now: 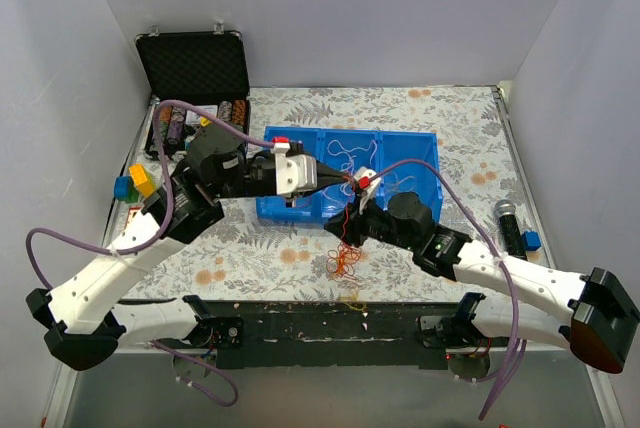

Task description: Untangle the cables

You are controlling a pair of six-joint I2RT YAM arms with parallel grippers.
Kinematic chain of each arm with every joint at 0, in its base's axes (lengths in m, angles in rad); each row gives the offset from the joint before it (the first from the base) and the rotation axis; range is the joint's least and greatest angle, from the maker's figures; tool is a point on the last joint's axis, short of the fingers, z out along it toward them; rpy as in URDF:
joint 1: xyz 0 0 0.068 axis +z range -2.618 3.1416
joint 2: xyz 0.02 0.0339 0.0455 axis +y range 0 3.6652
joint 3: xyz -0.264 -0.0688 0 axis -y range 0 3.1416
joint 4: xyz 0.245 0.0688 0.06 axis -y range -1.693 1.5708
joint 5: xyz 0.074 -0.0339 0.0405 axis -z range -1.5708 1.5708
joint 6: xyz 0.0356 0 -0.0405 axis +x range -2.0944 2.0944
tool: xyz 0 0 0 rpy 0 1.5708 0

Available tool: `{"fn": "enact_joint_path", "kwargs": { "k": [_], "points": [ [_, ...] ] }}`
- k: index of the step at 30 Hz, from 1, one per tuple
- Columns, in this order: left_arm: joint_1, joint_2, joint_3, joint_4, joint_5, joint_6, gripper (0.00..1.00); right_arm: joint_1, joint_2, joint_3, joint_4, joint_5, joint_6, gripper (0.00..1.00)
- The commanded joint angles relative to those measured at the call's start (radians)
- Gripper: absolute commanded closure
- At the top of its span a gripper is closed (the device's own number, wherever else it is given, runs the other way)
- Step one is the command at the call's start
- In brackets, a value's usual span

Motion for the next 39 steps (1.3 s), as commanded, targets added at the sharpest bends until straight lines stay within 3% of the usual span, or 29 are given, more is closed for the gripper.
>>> {"fn": "enact_joint_path", "kwargs": {
  "k": [1, 9, 14, 16, 19, 22, 30, 39],
  "points": [
    [-0.004, 0.024, 0.134, 0.061, -0.016, -0.015, 1.00, 0.024, -0.003, -0.083, 0.033, 0.002, 0.035, 0.69],
    [-0.004, 0.071, 0.286, 0.123, -0.069, 0.036, 1.00, 0.049, -0.029, -0.215, 0.023, 0.039, 0.059, 0.71],
    [-0.004, 0.079, 0.303, 0.118, -0.074, 0.042, 1.00, 0.054, -0.079, -0.197, -0.062, 0.112, 0.052, 0.73],
    [-0.004, 0.067, 0.275, 0.109, -0.072, 0.046, 1.00, 0.054, -0.153, -0.152, -0.114, 0.163, 0.040, 0.64],
    [-0.004, 0.047, 0.220, 0.104, -0.069, 0.051, 1.00, 0.054, -0.269, -0.077, -0.162, 0.211, 0.001, 0.39],
    [-0.004, 0.039, 0.176, 0.103, -0.066, 0.063, 1.00, 0.054, -0.339, 0.005, -0.208, 0.211, -0.039, 0.27],
    [-0.004, 0.015, 0.077, 0.103, -0.071, 0.096, 1.00, 0.055, -0.349, 0.187, -0.368, 0.137, -0.106, 0.23],
    [-0.004, 0.007, 0.059, 0.103, -0.060, 0.086, 1.00, 0.055, -0.311, 0.242, -0.320, 0.126, -0.140, 0.25]
  ]
}}
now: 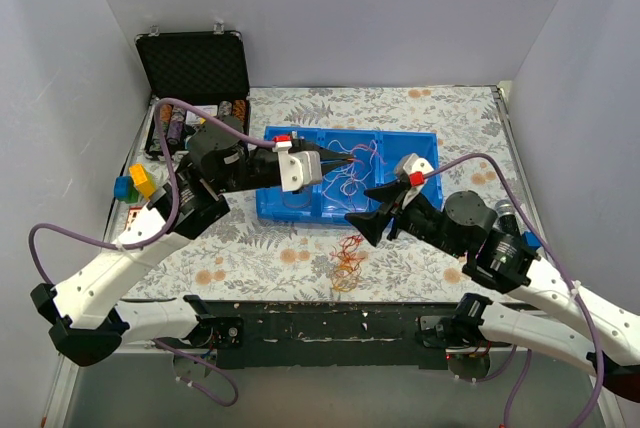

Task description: Untangle the cables

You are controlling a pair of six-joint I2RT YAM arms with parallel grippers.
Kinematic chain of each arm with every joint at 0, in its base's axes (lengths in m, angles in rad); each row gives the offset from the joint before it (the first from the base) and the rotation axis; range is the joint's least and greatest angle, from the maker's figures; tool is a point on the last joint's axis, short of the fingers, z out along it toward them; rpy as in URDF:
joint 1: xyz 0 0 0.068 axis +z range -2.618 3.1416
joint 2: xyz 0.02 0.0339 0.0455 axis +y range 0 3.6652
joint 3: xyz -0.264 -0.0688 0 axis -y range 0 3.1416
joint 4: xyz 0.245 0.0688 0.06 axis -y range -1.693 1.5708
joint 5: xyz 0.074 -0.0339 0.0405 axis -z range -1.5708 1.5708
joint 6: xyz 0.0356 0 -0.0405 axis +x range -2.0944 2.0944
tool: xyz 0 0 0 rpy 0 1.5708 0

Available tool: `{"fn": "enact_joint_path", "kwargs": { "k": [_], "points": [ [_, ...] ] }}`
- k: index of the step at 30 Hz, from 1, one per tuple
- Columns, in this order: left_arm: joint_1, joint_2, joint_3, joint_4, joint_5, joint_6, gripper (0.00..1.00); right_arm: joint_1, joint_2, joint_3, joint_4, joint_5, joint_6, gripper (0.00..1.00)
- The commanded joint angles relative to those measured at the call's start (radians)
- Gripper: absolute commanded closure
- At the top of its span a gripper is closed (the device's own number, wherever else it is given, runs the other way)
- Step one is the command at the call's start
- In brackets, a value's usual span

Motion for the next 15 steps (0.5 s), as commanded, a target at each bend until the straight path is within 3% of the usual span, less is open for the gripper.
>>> {"fn": "enact_joint_path", "kwargs": {
  "k": [1, 6, 11, 15],
  "points": [
    [-0.005, -0.040, 0.005, 0.001, 0.002, -0.001, 1.00, 0.004, 0.028, 0.050, 0.063, -0.031, -0.033, 0.25],
    [-0.005, -0.034, 0.022, 0.001, 0.012, -0.021, 1.00, 0.005, 0.099, 0.041, 0.194, -0.059, -0.019, 0.31],
    [-0.005, -0.031, 0.043, 0.002, 0.012, -0.018, 1.00, 0.005, 0.153, 0.007, 0.229, -0.059, 0.002, 0.56],
    [-0.005, -0.020, 0.094, 0.035, -0.011, -0.010, 1.00, 0.005, 0.154, -0.091, 0.247, -0.052, 0.044, 0.63]
  ]
}}
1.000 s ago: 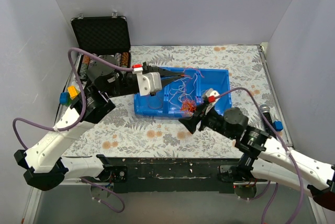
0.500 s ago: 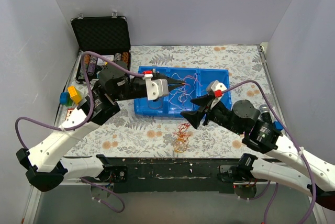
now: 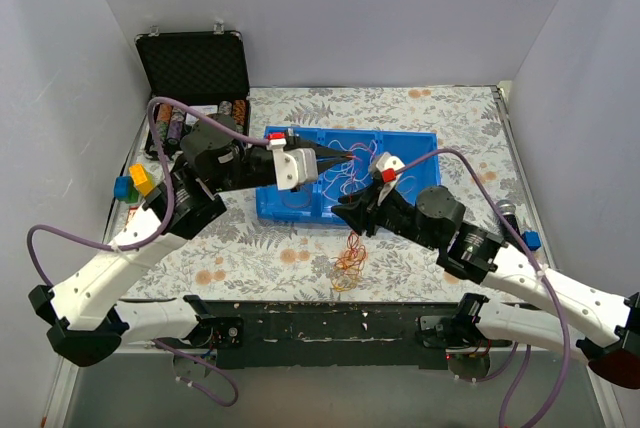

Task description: Untangle the cables

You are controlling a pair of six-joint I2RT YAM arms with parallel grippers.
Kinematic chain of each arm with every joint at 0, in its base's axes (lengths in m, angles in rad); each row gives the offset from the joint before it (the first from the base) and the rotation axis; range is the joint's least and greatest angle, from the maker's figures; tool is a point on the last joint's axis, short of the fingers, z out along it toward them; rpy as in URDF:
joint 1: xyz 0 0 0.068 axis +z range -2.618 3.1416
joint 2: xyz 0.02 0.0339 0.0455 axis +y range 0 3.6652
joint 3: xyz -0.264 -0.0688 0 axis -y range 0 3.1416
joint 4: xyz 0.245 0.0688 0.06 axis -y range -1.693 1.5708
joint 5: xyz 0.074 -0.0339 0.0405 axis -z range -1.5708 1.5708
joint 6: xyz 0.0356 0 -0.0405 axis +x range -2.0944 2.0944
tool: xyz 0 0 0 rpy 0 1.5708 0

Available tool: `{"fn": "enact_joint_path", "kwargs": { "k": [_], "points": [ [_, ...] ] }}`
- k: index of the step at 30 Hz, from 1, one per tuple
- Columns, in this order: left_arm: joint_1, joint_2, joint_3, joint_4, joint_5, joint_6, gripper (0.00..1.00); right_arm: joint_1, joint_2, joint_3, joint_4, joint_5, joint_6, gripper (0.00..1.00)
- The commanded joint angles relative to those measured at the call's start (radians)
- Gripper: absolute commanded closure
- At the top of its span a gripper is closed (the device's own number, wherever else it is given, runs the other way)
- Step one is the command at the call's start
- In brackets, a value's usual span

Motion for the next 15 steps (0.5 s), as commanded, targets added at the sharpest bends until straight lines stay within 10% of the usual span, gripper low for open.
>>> {"fn": "enact_joint_path", "kwargs": {
  "k": [1, 15],
  "points": [
    [-0.005, -0.008, 0.100, 0.043, -0.022, 0.002, 1.00, 0.005, -0.008, -0.098, 0.084, -0.004, 0.052, 0.65],
    [-0.005, 0.068, 0.363, 0.186, -0.136, 0.016, 1.00, 0.005, 0.033, -0.337, 0.160, -0.010, 0.158, 0.72]
  ]
}}
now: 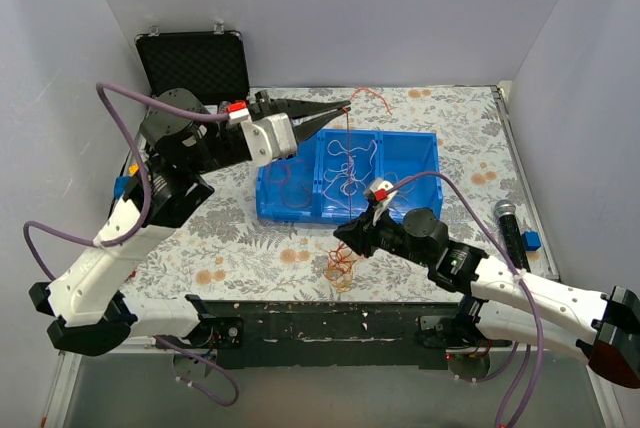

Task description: Untangle the cables

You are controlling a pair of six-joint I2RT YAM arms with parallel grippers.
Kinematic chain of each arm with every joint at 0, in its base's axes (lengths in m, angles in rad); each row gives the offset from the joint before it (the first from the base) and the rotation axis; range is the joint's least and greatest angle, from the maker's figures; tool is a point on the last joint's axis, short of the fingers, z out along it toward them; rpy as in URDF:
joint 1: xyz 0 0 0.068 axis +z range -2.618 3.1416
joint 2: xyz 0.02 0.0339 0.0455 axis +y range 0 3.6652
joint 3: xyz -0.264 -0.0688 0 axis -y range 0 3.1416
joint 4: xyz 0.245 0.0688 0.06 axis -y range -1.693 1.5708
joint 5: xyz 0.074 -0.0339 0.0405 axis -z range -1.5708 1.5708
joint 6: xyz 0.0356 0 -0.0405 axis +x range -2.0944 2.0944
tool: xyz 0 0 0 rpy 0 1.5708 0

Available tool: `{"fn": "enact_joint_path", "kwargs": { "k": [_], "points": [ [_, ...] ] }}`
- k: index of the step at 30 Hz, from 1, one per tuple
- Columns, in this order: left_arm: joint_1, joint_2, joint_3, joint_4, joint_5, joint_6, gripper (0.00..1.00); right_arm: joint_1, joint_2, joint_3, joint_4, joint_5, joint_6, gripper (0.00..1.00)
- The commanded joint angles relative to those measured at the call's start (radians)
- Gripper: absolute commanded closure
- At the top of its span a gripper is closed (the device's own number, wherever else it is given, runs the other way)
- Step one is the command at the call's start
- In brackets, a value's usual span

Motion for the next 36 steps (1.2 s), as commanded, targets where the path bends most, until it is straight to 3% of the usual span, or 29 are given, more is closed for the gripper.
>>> {"fn": "enact_joint_path", "kwargs": {
  "k": [1, 4, 10, 21, 26, 36],
  "points": [
    [-0.004, 0.011, 0.103, 0.157, -0.100, 0.020, 1.00, 0.005, 0.048, -0.073, 0.031, -0.038, 0.032, 0.72],
    [-0.004, 0.021, 0.127, 0.261, -0.148, 0.031, 1.00, 0.005, 0.082, -0.109, 0.061, -0.061, 0.042, 0.67],
    [-0.004, 0.063, 0.193, 0.381, -0.199, 0.078, 1.00, 0.007, 0.122, -0.140, 0.094, -0.062, 0.047, 0.45],
    [-0.004, 0.068, 0.175, 0.448, -0.223, 0.146, 1.00, 0.005, 0.121, -0.175, 0.091, -0.034, 0.045, 0.46],
    [-0.004, 0.019, 0.040, 0.500, -0.288, 0.175, 1.00, 0.005, 0.058, -0.165, 0.046, -0.019, 0.039, 0.47],
    [0.032, -0.075, -0.392, 0.752, -0.651, 0.197, 1.00, 0.005, -0.082, -0.168, -0.073, 0.034, 0.038, 0.54]
  ]
}}
